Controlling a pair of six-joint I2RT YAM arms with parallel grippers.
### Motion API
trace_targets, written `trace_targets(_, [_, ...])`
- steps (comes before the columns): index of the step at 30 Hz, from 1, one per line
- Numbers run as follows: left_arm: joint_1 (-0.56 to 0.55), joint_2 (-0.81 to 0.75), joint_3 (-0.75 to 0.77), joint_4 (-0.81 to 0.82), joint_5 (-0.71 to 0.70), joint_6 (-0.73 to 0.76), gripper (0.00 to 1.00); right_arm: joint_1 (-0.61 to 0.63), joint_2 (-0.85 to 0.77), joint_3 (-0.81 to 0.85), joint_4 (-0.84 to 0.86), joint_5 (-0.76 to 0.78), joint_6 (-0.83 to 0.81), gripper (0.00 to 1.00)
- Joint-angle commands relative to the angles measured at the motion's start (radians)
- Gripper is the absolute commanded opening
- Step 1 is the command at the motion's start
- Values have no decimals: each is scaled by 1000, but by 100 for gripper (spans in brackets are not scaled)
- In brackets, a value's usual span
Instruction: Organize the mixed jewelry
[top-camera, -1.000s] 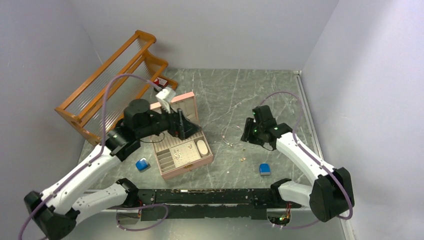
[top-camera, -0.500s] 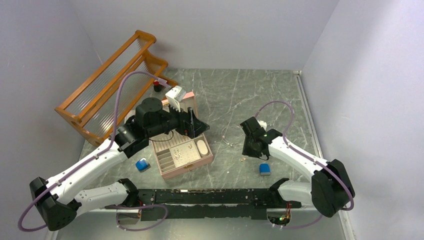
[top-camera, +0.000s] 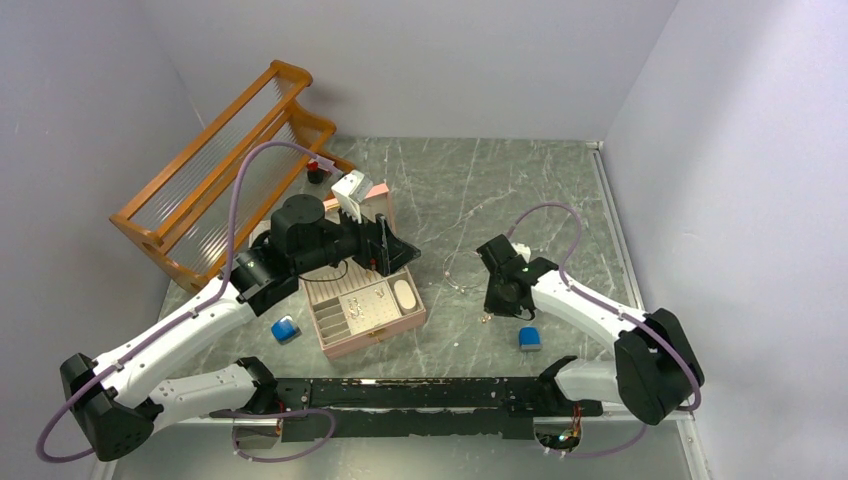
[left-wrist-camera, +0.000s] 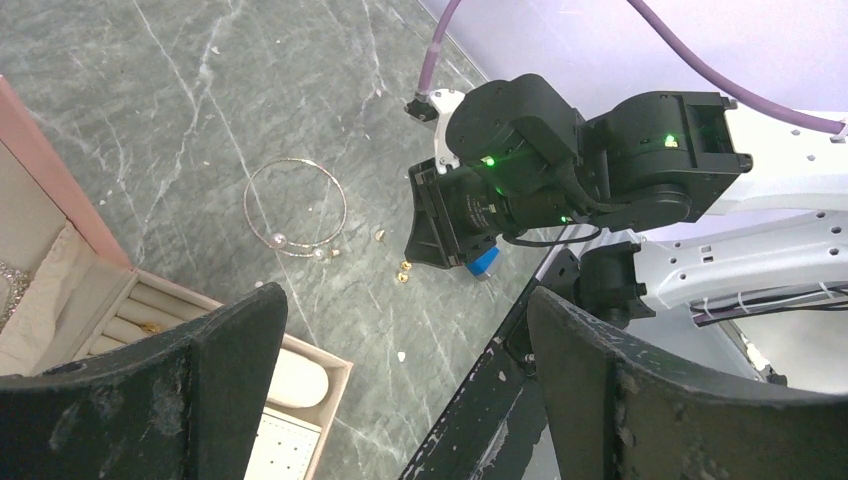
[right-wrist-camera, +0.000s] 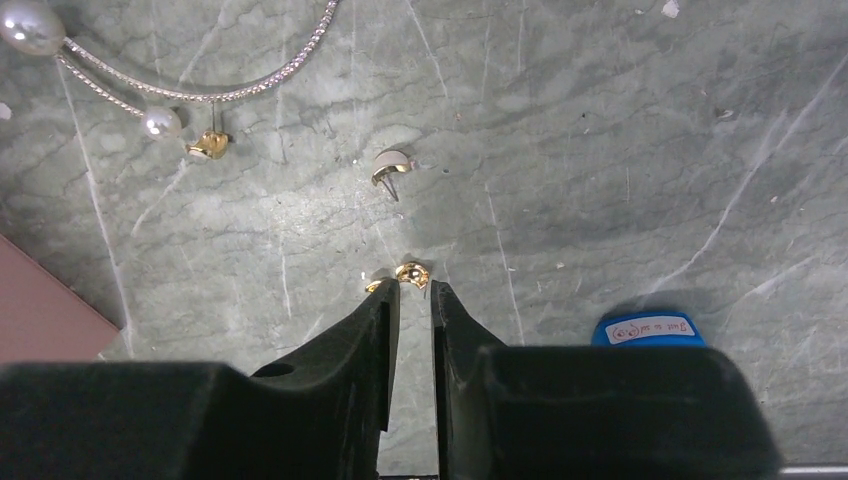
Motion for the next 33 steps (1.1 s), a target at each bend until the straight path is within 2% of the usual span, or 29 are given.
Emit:
trace_targets(1, [-7, -7, -9, 45, 13, 3, 94, 8, 12, -8, 8, 31, 4, 23])
trace_targets(11, [-8, -1, -6, 29, 8, 2, 94, 9, 38, -32, 32, 12, -8, 23])
trace_targets(21, [-8, 15, -2, 9, -13, -16, 92, 10, 18, -40, 64, 34, -19, 1])
trace_targets(28, [-8, 25, 12, 10, 14, -69, 95, 10, -107, -25, 128, 68, -57, 0])
trace_targets(33, [-7, 54, 44, -30, 1, -185, 98, 10, -234, -55, 327, 24, -131, 0])
